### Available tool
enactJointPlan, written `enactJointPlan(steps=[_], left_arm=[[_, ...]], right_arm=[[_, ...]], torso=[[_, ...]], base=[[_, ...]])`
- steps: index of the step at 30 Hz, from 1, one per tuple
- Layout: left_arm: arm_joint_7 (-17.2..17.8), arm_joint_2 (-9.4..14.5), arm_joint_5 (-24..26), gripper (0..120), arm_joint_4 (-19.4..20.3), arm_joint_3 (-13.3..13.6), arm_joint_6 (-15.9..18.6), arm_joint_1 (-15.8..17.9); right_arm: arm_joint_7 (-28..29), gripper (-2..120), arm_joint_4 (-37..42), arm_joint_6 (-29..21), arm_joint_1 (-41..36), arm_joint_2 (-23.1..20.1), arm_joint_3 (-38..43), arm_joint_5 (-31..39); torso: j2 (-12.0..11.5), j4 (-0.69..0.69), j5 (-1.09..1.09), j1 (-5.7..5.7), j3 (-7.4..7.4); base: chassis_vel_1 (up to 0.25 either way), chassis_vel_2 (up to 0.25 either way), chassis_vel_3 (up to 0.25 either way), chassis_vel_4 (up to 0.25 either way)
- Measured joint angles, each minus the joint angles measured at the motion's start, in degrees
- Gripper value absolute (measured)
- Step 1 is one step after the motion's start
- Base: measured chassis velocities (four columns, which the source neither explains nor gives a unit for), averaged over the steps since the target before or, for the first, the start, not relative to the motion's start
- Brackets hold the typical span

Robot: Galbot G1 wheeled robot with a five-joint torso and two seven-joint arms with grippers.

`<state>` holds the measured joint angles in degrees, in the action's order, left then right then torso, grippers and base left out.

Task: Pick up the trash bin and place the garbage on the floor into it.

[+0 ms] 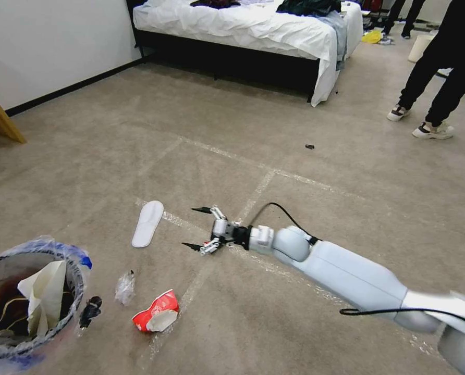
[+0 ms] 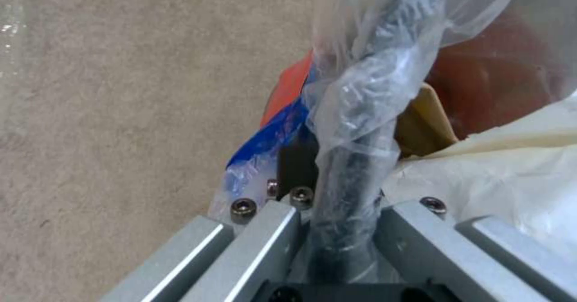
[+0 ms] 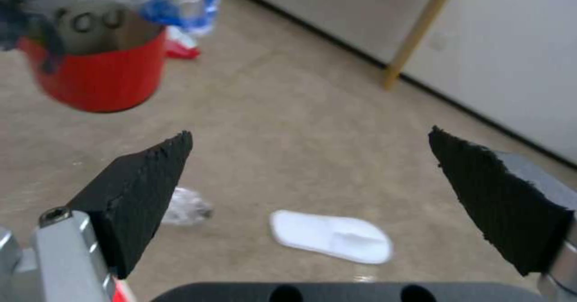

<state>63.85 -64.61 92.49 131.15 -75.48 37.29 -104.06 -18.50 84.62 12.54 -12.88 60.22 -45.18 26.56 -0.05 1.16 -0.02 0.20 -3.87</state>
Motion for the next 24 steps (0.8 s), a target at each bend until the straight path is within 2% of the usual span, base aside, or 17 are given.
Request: enactJointPlan(steps=[2,3,4,5,7,10,13,14,16,17,20,24], left_arm=[[0.0,0.0,0.0,0,-0.1,-0.1,0.0,-0.1],[-0.1,0.0,0.0,0,-0.4,-0.4,0.0,-0.2],[-0.2,0.0,0.0,0,-0.6,-0.5,0.0,-0.2],[-0.2,0.0,0.0,0,-0.6,-0.5,0.0,-0.2],[-0.2,0.3,0.2,0,-1.0,-1.0,0.0,-0.2],[-0.2,0.5,0.3,0,-1.2,-1.2,0.0,-0.2],[-0.2,0.5,0.3,0,-1.2,-1.2,0.0,-0.2],[-0.2,0.5,0.3,0,-1.2,-1.2,0.0,-0.2],[-0.2,0.3,0.2,0,-1.2,-1.1,0.0,-0.2],[-0.2,0.3,0.2,0,-1.2,-1.1,0.0,-0.2],[-0.5,0.0,0.0,0,-1.2,-1.1,0.0,-0.4],[-0.8,-0.1,-0.6,0,-1.1,-0.8,0.0,-0.5]], right_arm=[[-0.1,100,0.3,-1.0,0.7,0.4,-0.9,0.4],[-2.2,100,0.7,-4.2,2.6,2.0,-3.2,0.6],[-3.9,100,0.3,-4.9,3.3,3.4,-4.2,0.4],[-3.9,100,0.3,-4.9,3.3,3.4,-4.2,0.4],[-7.6,100,-1.6,-6.2,4.9,6.6,-6.6,-1.5],[-10.3,100,-3.2,-6.5,5.9,8.9,-8.4,-3.4],[-10.9,100,-3.4,-8.5,6.5,10.0,-10.0,-4.8],[-10.9,100,-3.4,-8.5,6.5,10.0,-10.0,-4.8],[-9.6,100,-2.1,-13.5,6.8,9.6,-11.5,-4.6],[-9.6,100,-2.1,-13.5,6.8,9.6,-11.5,-4.6],[-8.3,100,0.3,-20.8,7.6,7.8,-13.5,-3.2],[-8.9,100,0.7,-24.2,7.5,8.0,-13.8,-3.2]], torso=[[0.0,0.00,0.00,0.00,0.00],[0.0,0.01,-0.01,0.00,0.00],[0.0,0.00,0.00,0.00,0.00],[0.0,0.00,0.00,0.00,0.00],[0.0,-0.01,0.00,0.00,0.00],[0.0,-0.01,-0.01,0.00,0.00],[0.0,-0.01,0.00,0.00,0.00],[0.0,-0.01,0.00,0.00,0.00],[0.0,0.00,0.00,0.00,0.00],[0.0,0.00,0.00,0.00,0.00],[0.0,0.03,0.00,0.00,0.00],[0.0,0.01,0.01,0.00,0.00]], base=[[0.000,0.000,0.000,0.000],[0.000,0.000,0.000,0.000],[0.000,0.000,0.000,0.000],[0.000,0.000,0.000,0.000],[0.000,0.000,0.000,0.000],[0.000,0.000,0.000,0.000],[0.000,0.000,0.000,0.000],[0.000,0.000,0.000,0.000],[0.000,0.000,0.000,0.000],[0.000,0.000,0.000,0.000],[0.000,0.000,0.000,0.000],[0.000,0.000,0.000,0.000]])
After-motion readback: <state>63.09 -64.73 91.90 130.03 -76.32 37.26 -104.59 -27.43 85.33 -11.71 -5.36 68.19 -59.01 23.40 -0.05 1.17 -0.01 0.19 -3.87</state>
